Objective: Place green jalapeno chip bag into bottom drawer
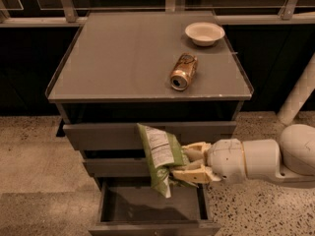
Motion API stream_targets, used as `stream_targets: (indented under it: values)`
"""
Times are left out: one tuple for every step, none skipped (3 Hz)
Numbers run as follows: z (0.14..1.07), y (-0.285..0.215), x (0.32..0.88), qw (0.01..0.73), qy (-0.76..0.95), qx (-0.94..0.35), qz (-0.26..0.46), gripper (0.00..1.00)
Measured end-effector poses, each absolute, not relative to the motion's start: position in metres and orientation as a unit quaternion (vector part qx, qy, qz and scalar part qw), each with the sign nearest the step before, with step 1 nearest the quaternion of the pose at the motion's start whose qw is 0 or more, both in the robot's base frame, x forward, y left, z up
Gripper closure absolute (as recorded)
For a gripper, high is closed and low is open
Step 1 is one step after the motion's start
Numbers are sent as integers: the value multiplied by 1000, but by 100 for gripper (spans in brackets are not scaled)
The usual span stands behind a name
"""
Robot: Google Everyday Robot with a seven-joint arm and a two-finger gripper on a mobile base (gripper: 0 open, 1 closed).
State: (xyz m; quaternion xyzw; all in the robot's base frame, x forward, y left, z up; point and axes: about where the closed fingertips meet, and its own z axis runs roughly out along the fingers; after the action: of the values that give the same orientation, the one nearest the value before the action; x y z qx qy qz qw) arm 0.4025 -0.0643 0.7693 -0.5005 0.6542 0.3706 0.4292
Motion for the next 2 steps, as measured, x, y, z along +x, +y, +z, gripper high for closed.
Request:
stream_targets:
  values:
    - [769,-64,402,429,654,-500,371,100]
    - [746,-64,398,431,662,-481,382,100]
